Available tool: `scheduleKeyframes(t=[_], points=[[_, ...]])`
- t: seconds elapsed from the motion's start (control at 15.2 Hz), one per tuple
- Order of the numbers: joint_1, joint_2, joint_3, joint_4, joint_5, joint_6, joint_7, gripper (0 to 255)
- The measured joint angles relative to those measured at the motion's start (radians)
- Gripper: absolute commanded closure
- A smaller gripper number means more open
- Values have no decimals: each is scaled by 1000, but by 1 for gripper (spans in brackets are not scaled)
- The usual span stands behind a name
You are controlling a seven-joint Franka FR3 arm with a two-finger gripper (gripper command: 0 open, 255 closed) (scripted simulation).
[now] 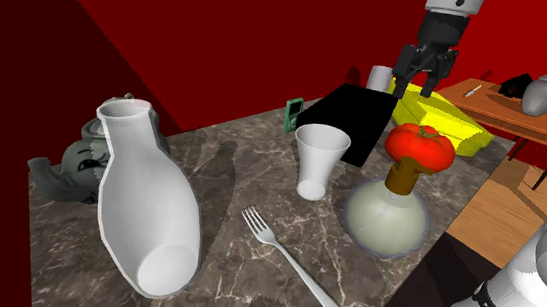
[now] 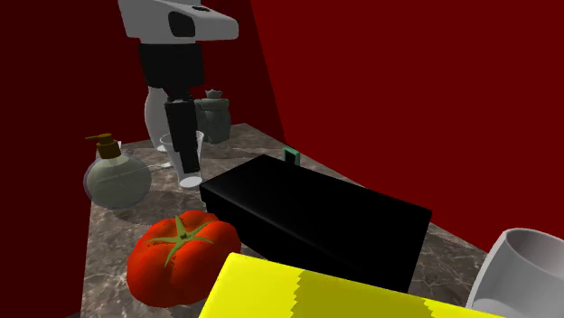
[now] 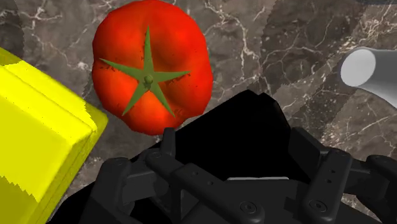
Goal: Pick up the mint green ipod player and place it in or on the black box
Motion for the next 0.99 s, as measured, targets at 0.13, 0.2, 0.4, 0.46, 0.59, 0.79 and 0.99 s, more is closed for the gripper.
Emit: scheduleKeyframes(t=[0.13, 0.2, 0.4, 0.46, 0.59, 0.79, 0.99], points=[[4, 69, 17, 34, 4, 35, 18, 0], [6, 103, 25, 53, 4, 49, 27, 0], [12, 211, 51, 122, 4, 86, 57, 0], [13, 251, 57, 155, 2, 93, 65, 0], [18, 310, 74, 191, -1, 115, 88, 0], [25, 439, 97, 293, -14, 140, 123, 0], [32, 553, 115, 382, -31, 160, 153, 0]])
